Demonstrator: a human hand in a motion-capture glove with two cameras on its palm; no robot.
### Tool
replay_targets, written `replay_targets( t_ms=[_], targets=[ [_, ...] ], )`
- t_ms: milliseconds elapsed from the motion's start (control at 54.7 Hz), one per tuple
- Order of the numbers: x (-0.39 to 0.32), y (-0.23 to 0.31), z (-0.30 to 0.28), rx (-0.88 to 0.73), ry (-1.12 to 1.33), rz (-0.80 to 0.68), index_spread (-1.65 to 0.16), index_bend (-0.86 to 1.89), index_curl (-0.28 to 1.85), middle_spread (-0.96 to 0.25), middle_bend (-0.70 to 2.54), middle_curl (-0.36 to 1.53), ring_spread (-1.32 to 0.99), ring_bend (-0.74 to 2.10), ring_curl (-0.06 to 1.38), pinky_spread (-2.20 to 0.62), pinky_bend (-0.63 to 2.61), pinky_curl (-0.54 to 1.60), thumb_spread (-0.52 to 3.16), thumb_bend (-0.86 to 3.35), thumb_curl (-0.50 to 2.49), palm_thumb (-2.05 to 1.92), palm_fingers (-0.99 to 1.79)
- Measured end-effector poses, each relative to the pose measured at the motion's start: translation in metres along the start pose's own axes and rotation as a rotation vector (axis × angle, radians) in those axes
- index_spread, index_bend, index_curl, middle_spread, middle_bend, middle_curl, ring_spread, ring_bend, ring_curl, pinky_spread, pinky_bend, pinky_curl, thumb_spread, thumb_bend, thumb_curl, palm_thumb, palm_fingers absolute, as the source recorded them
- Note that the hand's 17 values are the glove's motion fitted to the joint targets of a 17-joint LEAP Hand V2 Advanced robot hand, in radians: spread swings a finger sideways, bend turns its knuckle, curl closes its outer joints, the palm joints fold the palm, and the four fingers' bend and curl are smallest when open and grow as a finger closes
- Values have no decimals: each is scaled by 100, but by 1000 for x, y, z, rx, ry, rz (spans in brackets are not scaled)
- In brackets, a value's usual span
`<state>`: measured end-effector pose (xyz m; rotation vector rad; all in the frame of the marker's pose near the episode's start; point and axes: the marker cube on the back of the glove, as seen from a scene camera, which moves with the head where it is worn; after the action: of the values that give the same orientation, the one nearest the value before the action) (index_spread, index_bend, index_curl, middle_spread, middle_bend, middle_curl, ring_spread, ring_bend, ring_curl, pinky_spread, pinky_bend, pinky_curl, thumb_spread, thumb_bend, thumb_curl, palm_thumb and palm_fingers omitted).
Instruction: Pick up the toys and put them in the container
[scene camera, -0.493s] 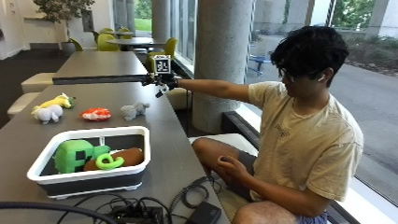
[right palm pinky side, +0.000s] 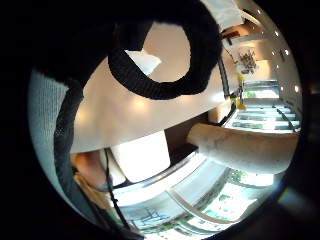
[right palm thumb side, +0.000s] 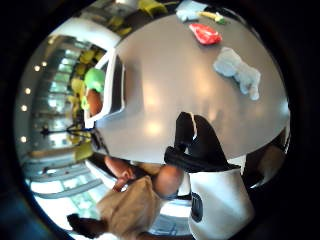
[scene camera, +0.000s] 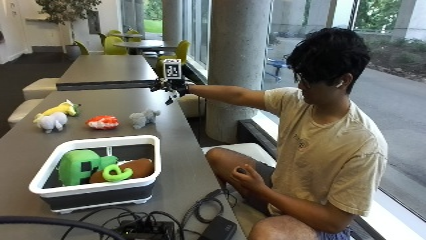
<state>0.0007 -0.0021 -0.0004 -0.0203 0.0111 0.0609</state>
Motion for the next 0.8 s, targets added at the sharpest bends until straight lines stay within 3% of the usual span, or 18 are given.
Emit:
replay_targets(
  t_ms=[292, 384, 475, 548, 603, 804],
  targets=[
    [26, -43, 4, 13, 28, 40, -28, 6, 14, -1, 12, 15, -3, 45, 20, 4, 113, 35, 139, 12, 26, 21, -26],
    [48, -61, 9, -29, 63, 147, -27, 0, 11, 1, 9, 16, -2, 41, 21, 6, 122, 38, 137, 11, 28, 23, -37],
    [52, -81, 33, -139, -91, 433, -26, -2, 9, 3, 5, 14, 0, 38, 21, 8, 129, 39, 133, 9, 29, 25, -47],
    [79, -95, 41, -165, 122, 295, -25, -2, 7, 5, 4, 13, 1, 34, 22, 9, 134, 40, 130, 8, 30, 26, -51],
    [95, -104, 54, -190, 196, 287, -25, -2, 6, 5, 4, 13, 2, 32, 22, 9, 136, 41, 129, 6, 31, 27, -51],
    [117, -127, 105, -225, 119, 311, -25, -2, 4, 5, 6, 12, 3, 30, 25, 9, 139, 40, 125, 3, 32, 30, -48]
  ],
)
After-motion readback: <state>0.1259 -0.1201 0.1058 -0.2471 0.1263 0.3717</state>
